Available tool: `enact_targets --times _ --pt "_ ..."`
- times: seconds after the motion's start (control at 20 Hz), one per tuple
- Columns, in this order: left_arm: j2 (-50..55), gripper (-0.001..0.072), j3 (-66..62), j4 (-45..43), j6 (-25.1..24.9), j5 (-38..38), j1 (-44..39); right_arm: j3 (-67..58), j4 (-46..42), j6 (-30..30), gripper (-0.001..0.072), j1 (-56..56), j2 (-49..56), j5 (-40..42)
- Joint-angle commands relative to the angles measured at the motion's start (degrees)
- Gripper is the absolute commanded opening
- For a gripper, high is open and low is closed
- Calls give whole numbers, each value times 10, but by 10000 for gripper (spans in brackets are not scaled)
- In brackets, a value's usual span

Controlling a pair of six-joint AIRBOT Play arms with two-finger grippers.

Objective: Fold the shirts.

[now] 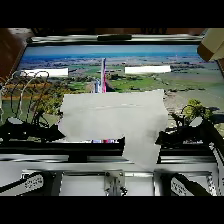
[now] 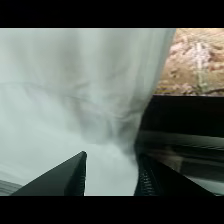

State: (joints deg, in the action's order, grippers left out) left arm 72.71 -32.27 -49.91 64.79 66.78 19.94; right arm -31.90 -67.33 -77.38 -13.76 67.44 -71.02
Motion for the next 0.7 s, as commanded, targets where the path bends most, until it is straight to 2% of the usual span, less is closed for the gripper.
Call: enact_targets --times 0.0,0.05,0.1,0.15,0.3,0.45,0.65 --pt "0 32 -1 0 -1 0 0 7 18 -1 372 4 20 22" --pt "0 32 -1 1 -1 -2 0 7 29 3 223 4 20 19" --pt "0 32 -5 1 -1 -2 0 6 44 19 114 4 20 8" --pt "0 32 -12 1 -1 2 0 -1 53 38 71 4 20 -9" --pt "0 32 -73 1 -14 26 0 -78 42 47 71 4 4 -29" --pt "4 31 -167 1 -16 22 -5 -191 2 -28 70 4 1 38" --pt "65 32 -286 1 26 -12 -38 -316 37 -46 70 4 93 64"
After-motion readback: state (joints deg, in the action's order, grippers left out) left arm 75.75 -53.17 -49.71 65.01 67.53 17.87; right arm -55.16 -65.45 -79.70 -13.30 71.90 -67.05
